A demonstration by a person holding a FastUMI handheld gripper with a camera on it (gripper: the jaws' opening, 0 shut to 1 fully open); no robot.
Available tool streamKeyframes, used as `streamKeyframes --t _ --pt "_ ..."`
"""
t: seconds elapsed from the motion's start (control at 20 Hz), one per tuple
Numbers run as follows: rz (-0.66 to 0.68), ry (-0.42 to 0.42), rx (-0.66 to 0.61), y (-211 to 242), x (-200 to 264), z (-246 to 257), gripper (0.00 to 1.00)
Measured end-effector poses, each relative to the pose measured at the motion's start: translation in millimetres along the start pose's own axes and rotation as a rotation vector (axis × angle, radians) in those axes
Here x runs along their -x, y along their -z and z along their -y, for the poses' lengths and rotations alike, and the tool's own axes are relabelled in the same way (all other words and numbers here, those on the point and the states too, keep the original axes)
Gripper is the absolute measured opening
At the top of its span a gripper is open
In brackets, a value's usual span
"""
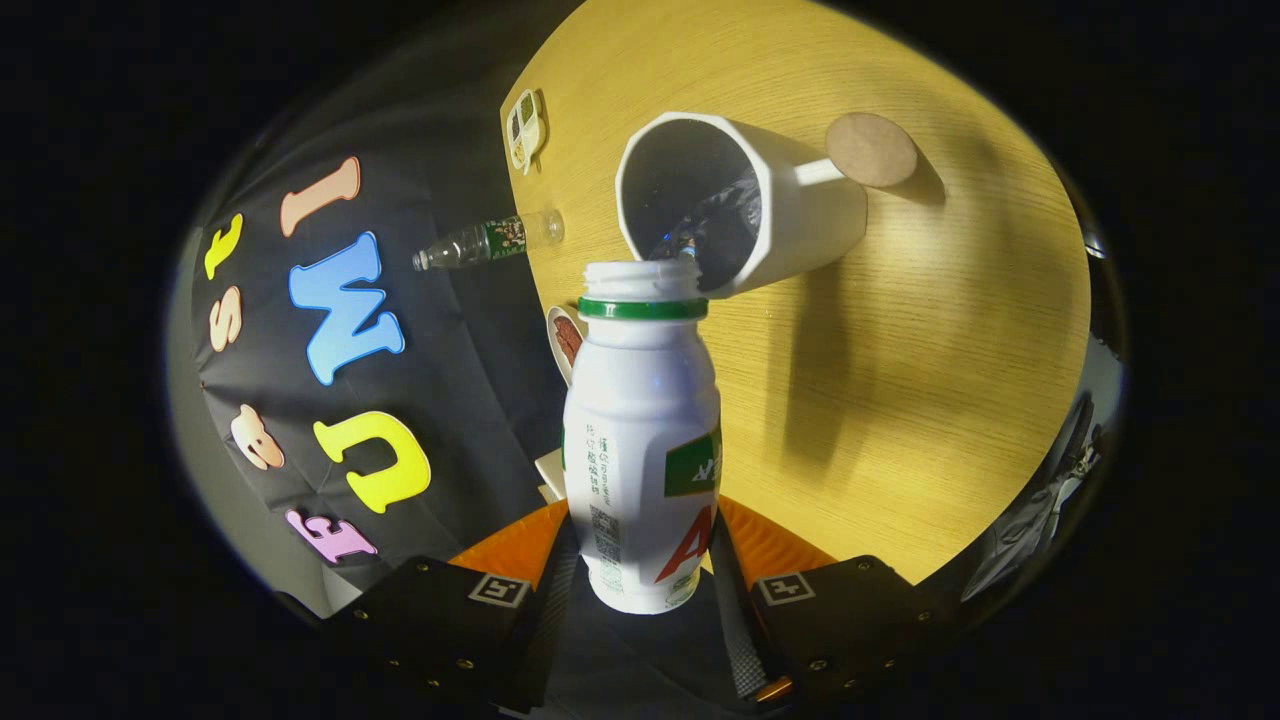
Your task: Take the bottle from table, then pour the juice into the cup, finally place the bottle on the coaster
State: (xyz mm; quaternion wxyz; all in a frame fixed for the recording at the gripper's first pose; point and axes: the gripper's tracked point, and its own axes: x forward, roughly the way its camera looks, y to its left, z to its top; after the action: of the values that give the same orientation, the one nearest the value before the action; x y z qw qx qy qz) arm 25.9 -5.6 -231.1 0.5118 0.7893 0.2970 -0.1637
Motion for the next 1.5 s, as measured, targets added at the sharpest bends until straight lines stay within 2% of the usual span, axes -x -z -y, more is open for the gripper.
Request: streamKeyframes --t 1.5 --pt "-0.066 0.035 -0.201 -9.9 24.5 -17.8 0.68"
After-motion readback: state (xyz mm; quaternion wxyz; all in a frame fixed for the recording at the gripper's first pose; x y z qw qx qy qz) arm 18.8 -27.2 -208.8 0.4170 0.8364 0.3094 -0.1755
